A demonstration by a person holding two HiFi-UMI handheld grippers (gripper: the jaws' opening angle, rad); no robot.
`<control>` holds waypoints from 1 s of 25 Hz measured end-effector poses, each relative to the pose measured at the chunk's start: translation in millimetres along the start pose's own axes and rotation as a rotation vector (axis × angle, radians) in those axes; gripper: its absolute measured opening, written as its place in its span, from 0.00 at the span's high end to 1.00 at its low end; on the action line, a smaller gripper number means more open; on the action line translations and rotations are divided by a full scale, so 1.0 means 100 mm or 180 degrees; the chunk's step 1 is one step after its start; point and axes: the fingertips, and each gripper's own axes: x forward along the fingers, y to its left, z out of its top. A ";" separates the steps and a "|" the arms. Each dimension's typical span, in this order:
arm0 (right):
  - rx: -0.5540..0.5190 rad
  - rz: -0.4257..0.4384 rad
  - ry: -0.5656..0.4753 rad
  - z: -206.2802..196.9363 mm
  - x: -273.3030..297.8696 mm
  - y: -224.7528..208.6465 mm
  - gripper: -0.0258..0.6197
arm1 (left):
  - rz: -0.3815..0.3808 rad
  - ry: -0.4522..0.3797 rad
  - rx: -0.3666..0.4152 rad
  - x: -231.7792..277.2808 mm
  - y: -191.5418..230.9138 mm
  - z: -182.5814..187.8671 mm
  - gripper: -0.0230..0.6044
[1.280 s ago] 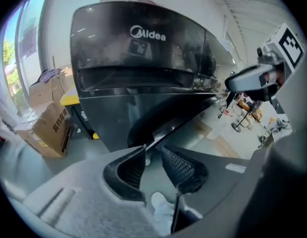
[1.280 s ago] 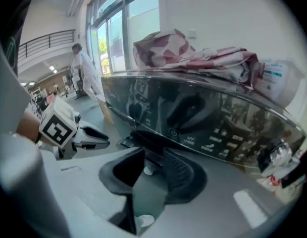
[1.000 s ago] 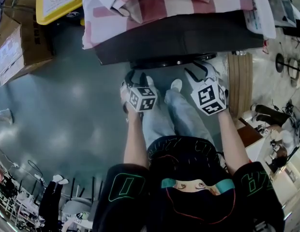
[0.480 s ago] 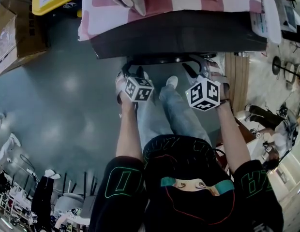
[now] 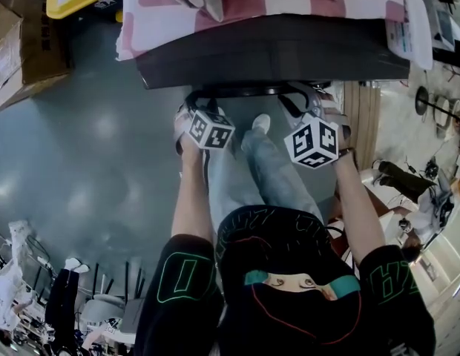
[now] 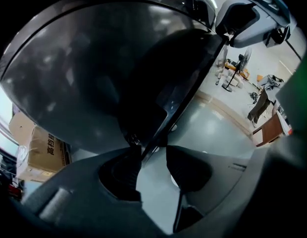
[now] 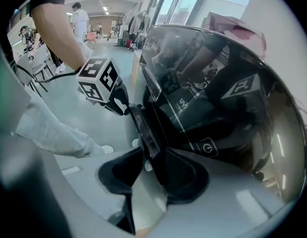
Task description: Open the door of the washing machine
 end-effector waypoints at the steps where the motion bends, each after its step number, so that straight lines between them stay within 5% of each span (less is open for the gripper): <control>1: 0.0017 0.0006 0.0016 0.00 0.00 0.01 0.74 | -0.0002 -0.0015 0.0000 0.00 0.00 -0.01 0.69; 13: 0.0085 0.0126 -0.0002 -0.02 -0.01 0.05 0.73 | 0.0168 -0.0019 -0.0090 -0.04 -0.05 -0.08 0.70; 25: -0.0475 0.0427 -0.0107 -0.27 -0.22 0.52 0.73 | 0.0205 0.0097 -0.0595 -0.27 -0.79 -0.62 0.71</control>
